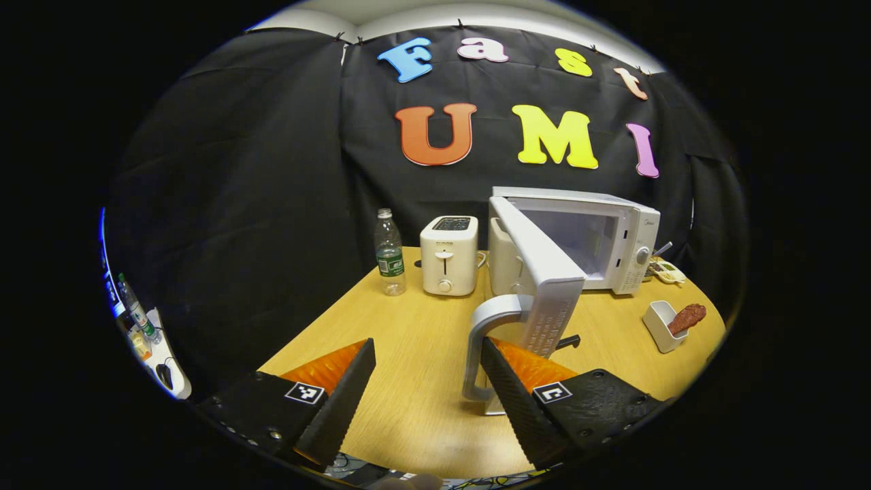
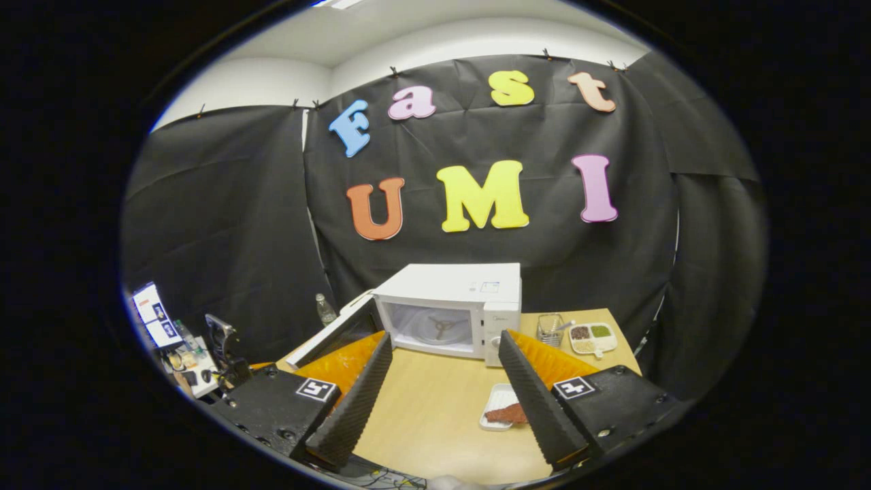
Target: Open the microwave oven with the left hand, put the food in, and close the microwave oven.
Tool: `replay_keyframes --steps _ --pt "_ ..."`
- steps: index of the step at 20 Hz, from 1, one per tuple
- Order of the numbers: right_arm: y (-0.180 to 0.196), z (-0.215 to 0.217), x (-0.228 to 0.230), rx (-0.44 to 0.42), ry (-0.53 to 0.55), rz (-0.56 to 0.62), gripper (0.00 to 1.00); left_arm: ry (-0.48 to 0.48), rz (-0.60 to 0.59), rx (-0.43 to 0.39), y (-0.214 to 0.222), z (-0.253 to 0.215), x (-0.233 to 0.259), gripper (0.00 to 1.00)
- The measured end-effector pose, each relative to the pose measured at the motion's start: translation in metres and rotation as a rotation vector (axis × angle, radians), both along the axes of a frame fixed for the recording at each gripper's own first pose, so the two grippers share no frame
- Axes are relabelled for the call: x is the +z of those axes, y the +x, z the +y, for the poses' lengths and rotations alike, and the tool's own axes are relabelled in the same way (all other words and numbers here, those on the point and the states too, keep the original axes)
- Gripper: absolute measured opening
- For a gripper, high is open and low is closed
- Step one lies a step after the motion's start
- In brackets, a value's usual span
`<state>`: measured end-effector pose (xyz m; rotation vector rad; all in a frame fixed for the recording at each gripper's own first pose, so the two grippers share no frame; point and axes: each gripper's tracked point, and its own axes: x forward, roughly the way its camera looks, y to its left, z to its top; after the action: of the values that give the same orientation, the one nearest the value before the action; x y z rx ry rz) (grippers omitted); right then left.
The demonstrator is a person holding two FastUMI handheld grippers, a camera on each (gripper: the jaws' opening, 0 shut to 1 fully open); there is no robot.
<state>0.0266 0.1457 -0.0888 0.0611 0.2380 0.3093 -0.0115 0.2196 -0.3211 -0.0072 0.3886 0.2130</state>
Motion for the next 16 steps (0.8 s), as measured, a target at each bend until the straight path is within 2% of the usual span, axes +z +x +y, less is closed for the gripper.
replay_keyframes --steps 2,7,12,13,14,16 --pt "0.007 -0.011 -0.013 -0.018 -0.01 0.018 0.92 0.026 -0.005 0.01 -0.005 0.008 0.004 0.92" --pt "0.034 -0.063 -0.08 -0.084 0.001 0.115 0.92 0.031 -0.018 0.039 -0.032 0.015 0.027 0.95" --pt "0.064 -0.103 -0.18 -0.11 0.083 0.319 0.88 0.026 -0.083 -0.003 -0.042 -0.031 0.078 0.95" --pt "0.068 -0.104 -0.201 -0.098 0.117 0.367 0.97 0.019 -0.092 -0.014 -0.041 -0.043 0.087 0.95" --pt "0.07 -0.105 -0.217 -0.091 0.154 0.413 0.86 0.013 -0.101 -0.025 -0.039 -0.056 0.095 0.95" --pt "0.077 -0.102 -0.247 -0.073 0.222 0.505 0.83 0.02 -0.116 -0.04 -0.034 -0.077 0.109 0.95"
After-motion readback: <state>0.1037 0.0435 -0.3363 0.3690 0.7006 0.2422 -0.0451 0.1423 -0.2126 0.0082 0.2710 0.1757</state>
